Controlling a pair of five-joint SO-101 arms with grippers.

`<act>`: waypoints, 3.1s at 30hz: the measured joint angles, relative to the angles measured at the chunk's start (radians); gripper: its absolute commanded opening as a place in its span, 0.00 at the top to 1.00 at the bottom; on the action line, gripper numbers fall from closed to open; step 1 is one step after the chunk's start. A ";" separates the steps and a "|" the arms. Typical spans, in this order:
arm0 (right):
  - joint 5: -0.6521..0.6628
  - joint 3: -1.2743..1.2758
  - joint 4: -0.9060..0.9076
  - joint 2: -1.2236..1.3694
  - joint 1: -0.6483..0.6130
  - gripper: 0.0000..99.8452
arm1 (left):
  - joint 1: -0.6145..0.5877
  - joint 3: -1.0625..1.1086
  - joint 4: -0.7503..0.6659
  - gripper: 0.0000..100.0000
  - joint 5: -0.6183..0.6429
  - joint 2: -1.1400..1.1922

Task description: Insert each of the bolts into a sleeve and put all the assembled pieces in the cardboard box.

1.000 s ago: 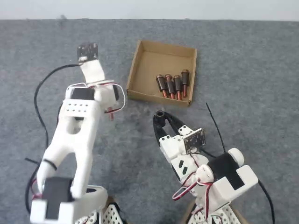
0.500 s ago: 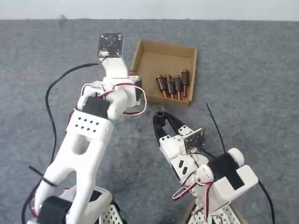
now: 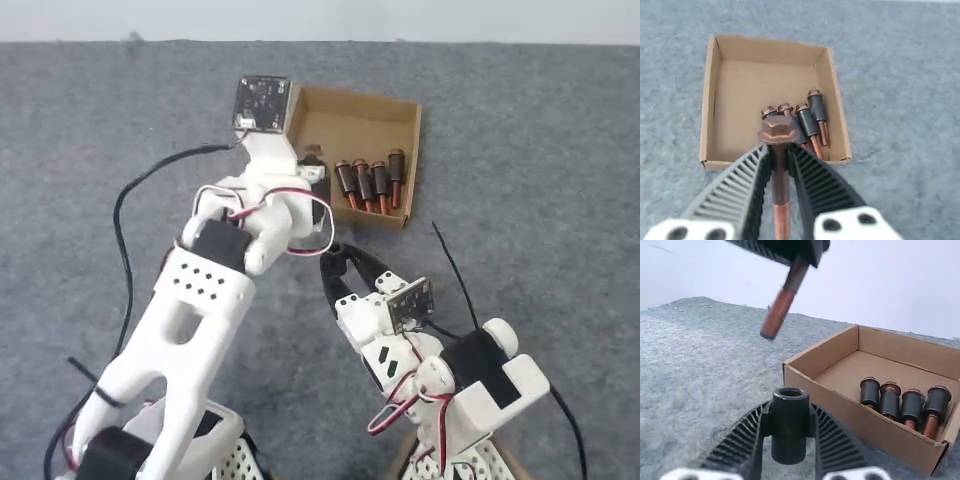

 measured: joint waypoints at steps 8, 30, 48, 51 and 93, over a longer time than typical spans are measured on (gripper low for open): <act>0.000 -0.003 0.000 0.000 0.000 0.99 | 0.017 0.164 -0.198 0.98 0.000 -0.064; 0.000 -0.003 0.000 0.002 -0.032 0.99 | 0.127 0.565 -0.450 0.99 0.000 -0.485; 0.000 -0.003 -0.072 0.002 -0.037 0.99 | 0.114 0.629 -0.456 0.99 -0.008 -0.497; 0.000 -0.003 -0.072 0.002 -0.037 0.99 | 0.114 0.629 -0.456 0.99 -0.006 -0.497; -0.002 -0.003 -0.117 0.003 0.021 0.99 | 0.153 0.789 -0.485 0.98 -0.002 -0.528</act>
